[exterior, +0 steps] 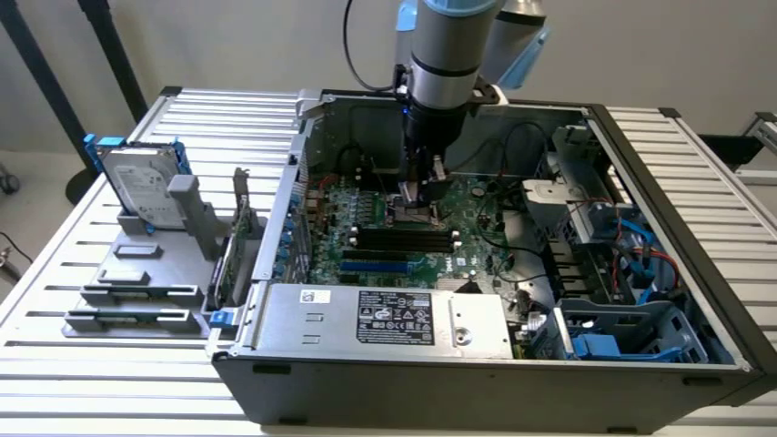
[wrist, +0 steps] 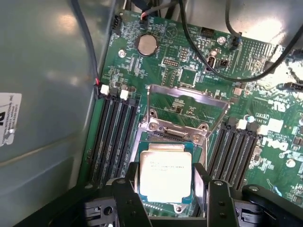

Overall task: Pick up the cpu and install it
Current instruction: 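Place the cpu into insertion slot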

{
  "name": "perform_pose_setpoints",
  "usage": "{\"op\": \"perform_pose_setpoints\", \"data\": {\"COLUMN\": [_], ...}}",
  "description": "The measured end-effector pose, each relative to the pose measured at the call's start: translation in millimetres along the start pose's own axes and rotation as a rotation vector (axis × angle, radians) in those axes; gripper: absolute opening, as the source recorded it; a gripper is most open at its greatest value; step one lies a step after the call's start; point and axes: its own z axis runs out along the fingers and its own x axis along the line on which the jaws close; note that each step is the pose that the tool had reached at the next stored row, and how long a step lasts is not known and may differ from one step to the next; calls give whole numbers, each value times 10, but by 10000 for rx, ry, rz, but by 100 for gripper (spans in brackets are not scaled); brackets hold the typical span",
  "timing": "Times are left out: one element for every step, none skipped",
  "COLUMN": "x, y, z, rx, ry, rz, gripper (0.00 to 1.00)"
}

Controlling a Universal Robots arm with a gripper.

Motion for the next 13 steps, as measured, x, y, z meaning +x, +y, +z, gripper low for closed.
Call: {"op": "perform_pose_setpoints", "data": {"x": [-1, -1, -2, -3, -3, -4, -5, -5, -6, -6, -6, -5, -4], "y": [0, 0, 0, -1, -1, -3, -6, -9, -12, -15, -20, -25, -31], "z": [5, 10, 17, 26, 36, 46, 57, 68, 79, 89, 96, 101, 105], "rx": [13, 27, 37, 43, 41, 34, 28, 21, 15, 9, 3, -2, -6], "ry": [4, 8, 7, 3, -3, -12, -26, -43, -64, -83, -99, -116, -132], "rz": [144, 276, 402, 530, 634, 734, 827, 917, 1014, 1102, 1184, 1257, 1326], "gripper": [55, 55, 55, 55, 55, 55, 55, 55, 55, 55, 55, 55, 55]}}
